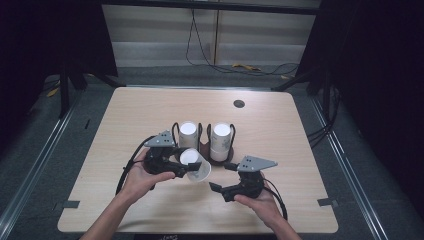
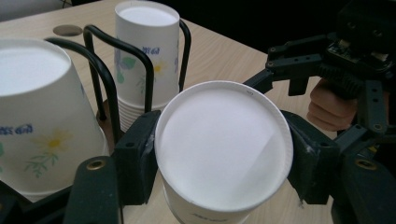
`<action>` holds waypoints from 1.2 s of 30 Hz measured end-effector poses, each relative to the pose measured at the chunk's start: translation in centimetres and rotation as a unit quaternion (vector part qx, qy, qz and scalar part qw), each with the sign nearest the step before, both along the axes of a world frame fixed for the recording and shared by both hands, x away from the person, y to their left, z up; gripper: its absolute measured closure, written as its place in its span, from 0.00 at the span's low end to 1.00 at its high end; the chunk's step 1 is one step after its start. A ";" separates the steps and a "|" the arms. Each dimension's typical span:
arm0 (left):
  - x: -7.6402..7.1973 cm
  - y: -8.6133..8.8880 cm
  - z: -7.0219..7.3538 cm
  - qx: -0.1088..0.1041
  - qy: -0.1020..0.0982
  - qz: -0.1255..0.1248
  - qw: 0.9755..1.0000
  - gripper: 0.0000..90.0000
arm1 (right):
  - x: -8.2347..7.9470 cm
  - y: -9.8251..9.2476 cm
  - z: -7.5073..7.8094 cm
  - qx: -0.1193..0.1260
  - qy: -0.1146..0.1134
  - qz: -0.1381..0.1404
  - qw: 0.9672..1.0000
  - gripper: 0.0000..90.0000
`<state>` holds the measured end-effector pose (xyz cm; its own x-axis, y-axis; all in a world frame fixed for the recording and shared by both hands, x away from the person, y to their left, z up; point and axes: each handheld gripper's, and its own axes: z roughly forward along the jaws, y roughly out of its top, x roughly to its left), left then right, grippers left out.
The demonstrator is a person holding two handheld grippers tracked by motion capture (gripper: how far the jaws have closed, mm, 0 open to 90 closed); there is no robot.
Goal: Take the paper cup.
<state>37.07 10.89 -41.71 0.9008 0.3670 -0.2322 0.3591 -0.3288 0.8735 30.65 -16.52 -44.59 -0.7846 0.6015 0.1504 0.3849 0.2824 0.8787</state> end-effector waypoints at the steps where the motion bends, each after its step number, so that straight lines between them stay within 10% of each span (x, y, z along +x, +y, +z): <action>1: 0.0 -0.1 -0.2 0.002 -0.001 -0.005 1.000 0.39 | -0.1 -0.1 -0.1 0.000 0.001 0.004 1.000 0.17; 36: -1.5 -2.2 0.9 -0.054 0.028 -0.063 0.996 0.39 | 0.2 1.3 -0.7 0.042 -0.012 0.049 0.998 0.16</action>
<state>35.62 8.66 -40.83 0.9226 0.2225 -0.3152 0.3701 -0.2794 0.8860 30.81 -15.20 -45.34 -0.8427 0.5080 0.1781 0.3384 0.2426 0.9092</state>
